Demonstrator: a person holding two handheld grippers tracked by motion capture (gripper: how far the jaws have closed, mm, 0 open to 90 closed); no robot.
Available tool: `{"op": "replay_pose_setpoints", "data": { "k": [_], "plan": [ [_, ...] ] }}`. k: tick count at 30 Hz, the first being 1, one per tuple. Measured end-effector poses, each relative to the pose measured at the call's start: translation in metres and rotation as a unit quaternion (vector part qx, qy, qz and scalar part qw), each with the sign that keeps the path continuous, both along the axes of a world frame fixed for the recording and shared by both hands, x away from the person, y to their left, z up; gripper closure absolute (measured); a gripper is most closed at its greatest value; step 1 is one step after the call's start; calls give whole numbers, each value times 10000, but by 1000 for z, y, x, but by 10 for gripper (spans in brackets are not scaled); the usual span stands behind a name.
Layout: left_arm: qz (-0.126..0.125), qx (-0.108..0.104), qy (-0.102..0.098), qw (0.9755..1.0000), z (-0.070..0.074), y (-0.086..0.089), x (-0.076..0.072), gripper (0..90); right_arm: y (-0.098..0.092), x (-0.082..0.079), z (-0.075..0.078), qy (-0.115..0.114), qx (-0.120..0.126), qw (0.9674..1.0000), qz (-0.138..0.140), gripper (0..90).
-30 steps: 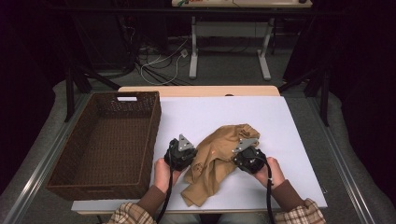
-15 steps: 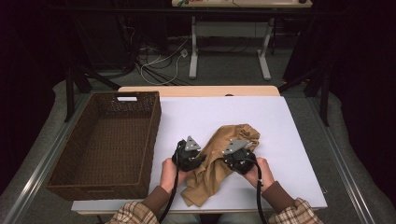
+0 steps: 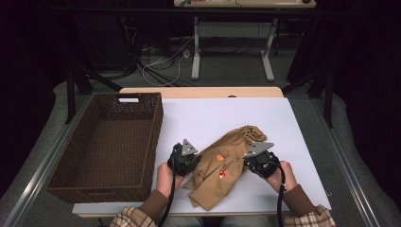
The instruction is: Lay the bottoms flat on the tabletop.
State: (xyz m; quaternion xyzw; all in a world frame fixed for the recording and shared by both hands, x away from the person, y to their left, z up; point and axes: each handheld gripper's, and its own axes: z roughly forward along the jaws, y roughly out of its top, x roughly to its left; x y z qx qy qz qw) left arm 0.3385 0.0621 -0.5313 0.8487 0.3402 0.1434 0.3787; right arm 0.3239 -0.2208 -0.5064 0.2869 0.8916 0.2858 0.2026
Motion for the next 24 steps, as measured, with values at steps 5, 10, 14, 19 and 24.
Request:
{"op": "replay_pose_setpoints", "data": {
  "k": [5, 10, 14, 19, 24],
  "plan": [
    [-70, 102, -25, 9999, 2, -1, -6, 876, -15, -2, -2, 67, -54, 9999, -150, 888],
    [-112, 153, 34, 9998, 1, -3, -2, 806, -26, -2, -5, 289, -141, 9992, -253, 851],
    [-74, 183, -42, 9998, 4, -7, 3, 627, -31, -1, -2, 379, -111, 9985, -372, 732],
    [18, 187, -107, 9998, 10, -12, 10, 468, -39, 0, 4, 446, 111, 9975, -543, 603],
    [15, 262, -45, 9996, 10, -23, 19, 429, -42, 1, 12, 441, 207, 9963, -709, 546]
  ]
}}
